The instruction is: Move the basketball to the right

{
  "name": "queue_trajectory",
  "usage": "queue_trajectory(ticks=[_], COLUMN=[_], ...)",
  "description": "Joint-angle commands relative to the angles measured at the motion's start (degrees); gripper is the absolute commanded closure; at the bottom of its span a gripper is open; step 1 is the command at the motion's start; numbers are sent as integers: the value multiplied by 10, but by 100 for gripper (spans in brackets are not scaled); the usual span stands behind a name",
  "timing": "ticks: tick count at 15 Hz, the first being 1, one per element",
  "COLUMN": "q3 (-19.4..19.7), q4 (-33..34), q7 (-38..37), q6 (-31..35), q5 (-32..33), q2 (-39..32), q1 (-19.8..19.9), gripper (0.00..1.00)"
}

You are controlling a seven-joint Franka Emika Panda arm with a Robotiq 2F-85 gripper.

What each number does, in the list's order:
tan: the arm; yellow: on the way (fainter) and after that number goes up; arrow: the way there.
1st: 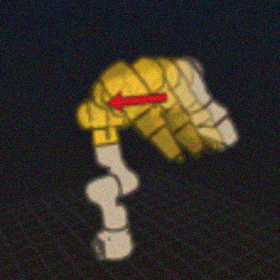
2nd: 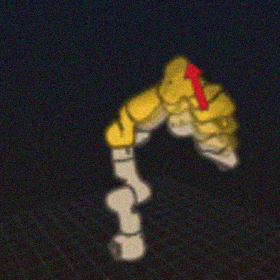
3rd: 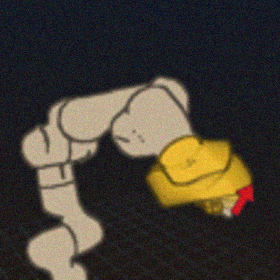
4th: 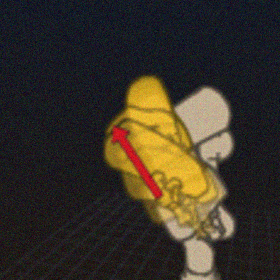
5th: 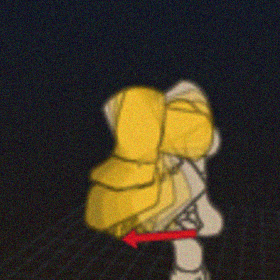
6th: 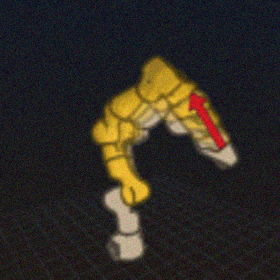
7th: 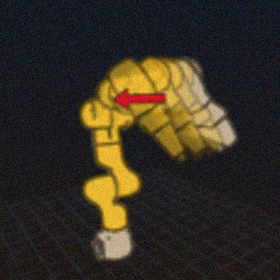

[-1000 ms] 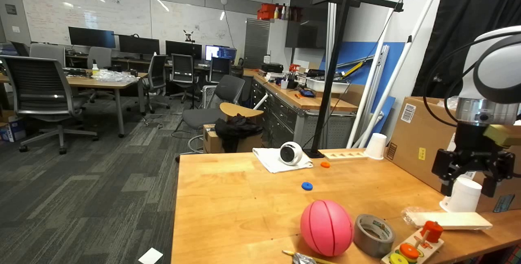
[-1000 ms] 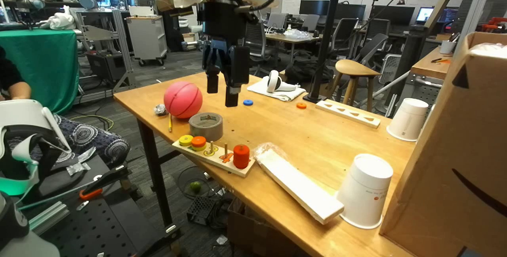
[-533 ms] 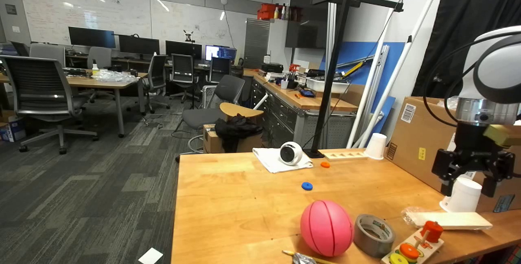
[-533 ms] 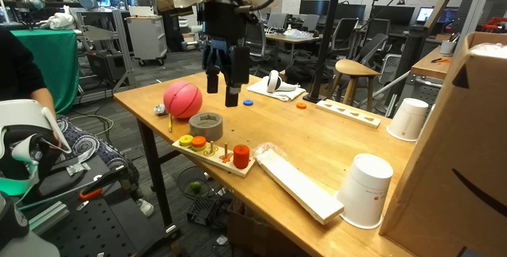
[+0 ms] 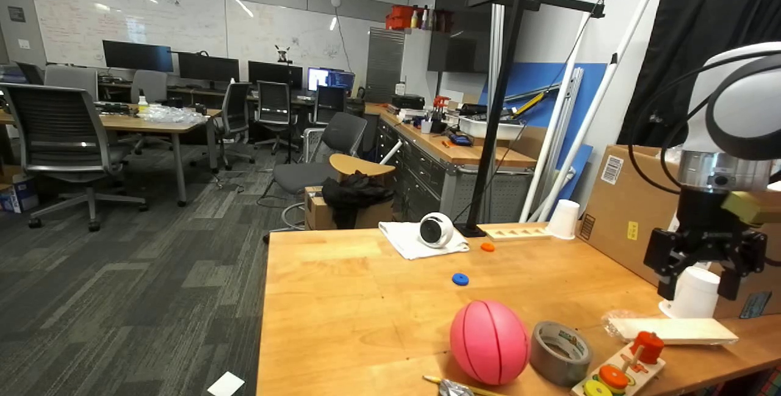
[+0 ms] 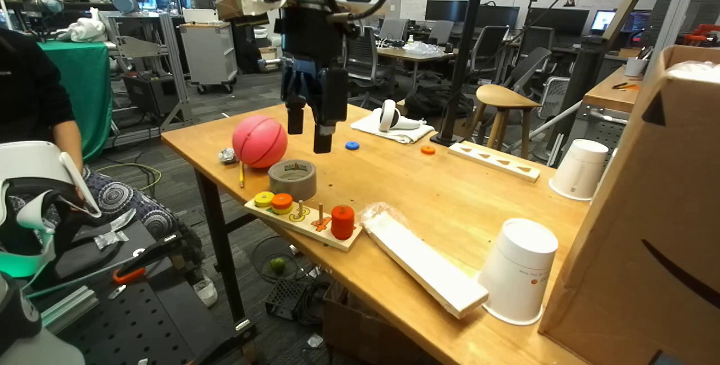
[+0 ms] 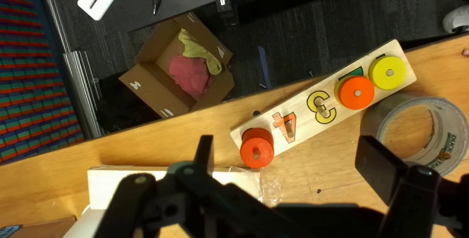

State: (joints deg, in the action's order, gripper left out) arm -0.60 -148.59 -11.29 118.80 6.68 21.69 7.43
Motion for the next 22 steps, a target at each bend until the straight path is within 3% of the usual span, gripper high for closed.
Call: queue_trajectory(ticks=[1, 4, 9, 14, 17, 22], q3=[-26, -61, -133, -194, -195, -163], q4=[-32, -49, -64, -68, -78, -80], q7=[-15, -32, -53, -14, 42, 198], q6=[8, 3, 25, 135, 218, 349], q5=[-4, -30, -139, -200, -215, -261], q2=[43, 74, 99, 63, 25, -69], q1=[-37, -84, -196, -295, -338, -397], gripper=[0, 0, 0, 0, 0, 0])
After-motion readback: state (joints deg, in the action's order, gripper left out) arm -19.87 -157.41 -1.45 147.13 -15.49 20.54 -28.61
